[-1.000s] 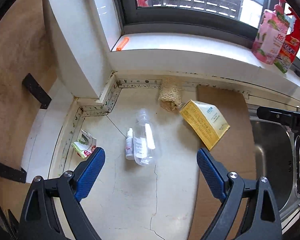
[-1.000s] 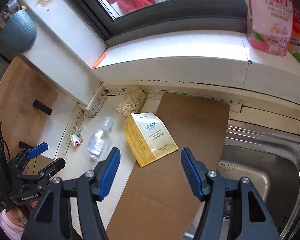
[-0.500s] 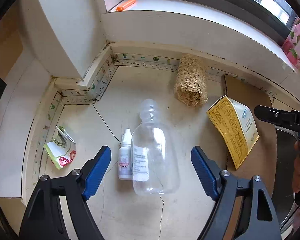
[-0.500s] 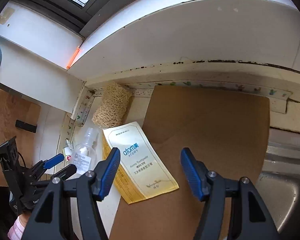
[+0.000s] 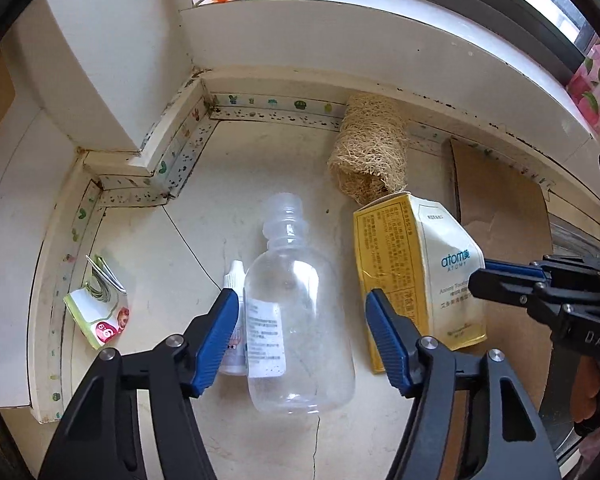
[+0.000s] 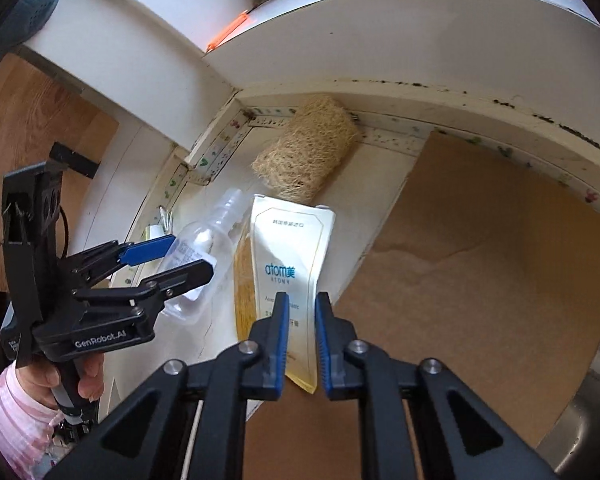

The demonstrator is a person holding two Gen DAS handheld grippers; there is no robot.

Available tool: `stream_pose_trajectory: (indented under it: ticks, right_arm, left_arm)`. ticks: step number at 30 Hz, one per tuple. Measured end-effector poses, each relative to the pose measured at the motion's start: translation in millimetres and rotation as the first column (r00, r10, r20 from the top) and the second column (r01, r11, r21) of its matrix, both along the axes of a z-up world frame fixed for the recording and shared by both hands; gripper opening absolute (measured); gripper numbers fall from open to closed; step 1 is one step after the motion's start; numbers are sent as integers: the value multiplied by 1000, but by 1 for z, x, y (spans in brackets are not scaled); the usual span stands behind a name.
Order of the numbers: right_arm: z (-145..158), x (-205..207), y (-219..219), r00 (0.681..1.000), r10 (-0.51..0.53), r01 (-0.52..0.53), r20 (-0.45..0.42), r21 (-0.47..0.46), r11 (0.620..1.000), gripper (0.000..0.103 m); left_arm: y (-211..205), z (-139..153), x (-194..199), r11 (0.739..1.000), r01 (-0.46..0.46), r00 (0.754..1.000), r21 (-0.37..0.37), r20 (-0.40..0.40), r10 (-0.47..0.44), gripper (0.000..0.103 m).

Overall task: Collect trash
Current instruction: 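Grasp the clear plastic bottle with the left tool while the right tool grasps the yellow packet, then carry the bottle and yellow packet down over the floor bin with both tools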

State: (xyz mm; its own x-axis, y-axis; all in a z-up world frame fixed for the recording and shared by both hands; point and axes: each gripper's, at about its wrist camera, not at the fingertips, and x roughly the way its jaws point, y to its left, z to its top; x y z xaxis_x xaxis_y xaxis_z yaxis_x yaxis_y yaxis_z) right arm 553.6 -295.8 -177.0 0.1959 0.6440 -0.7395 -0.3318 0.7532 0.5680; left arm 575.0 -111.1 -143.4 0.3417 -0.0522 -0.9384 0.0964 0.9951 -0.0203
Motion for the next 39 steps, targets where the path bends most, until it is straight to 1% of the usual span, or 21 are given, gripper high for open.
stream_pose_trajectory:
  ticks: [4,6,7,10,11,12,14,18,22,27,31,36,39]
  right_arm:
    - [-3,-3,9,1000,14,-13,-25,35,999,13]
    - [-7,-2,11,999,-1,2,-39,39,999,16]
    - [-10,0,12,999,-6,9,-54,51,999,17]
    - [-15,3,13,997,-20,28,-71,109,994,17]
    - [-14,2,14,998,-14,21,-65,115,993,16]
    - [-13,1,15,998,-8,15,-56,121,993,12]
    - [-8,-4,18,1000,4,0,-26,149,989,9]
    - [10,-17,19,999,1,-8,42,170,985,3]
    - [27,-30,14,997,-17,4,80,158,987,2]
    - [46,-57,8,994,-22,7,109,141,990,2]
    - [62,-90,4,991,-21,4,131,132,991,2]
    - [85,-141,2,986,-33,13,161,127,992,2]
    - [99,-178,7,982,-38,16,183,119,993,2]
  left_arm:
    - [-3,-2,1,1000,9,1000,10,-2,-9,61]
    - [-4,-3,1,1000,8,1000,24,-5,-8,59]
    - [-4,-3,1,999,7,1000,32,-24,-6,57]
    - [-1,-4,1,1000,2,1000,20,-30,-2,56]
    - [-1,-4,2,1000,2,1000,18,-31,-2,56]
    - [-1,-4,2,1000,4,1000,18,-30,-3,56]
    - [-1,-3,0,1000,7,1000,18,-25,-6,56]
    - [-5,3,-7,999,19,1000,34,-4,-19,54]
    - [-8,15,-20,999,29,999,37,16,-30,53]
    - [-6,38,-47,999,34,999,12,32,-35,53]
    - [-5,65,-80,999,45,997,0,61,-45,53]
    - [-2,98,-134,997,71,992,-15,102,-69,53]
    - [3,116,-176,996,92,987,-20,137,-89,53]
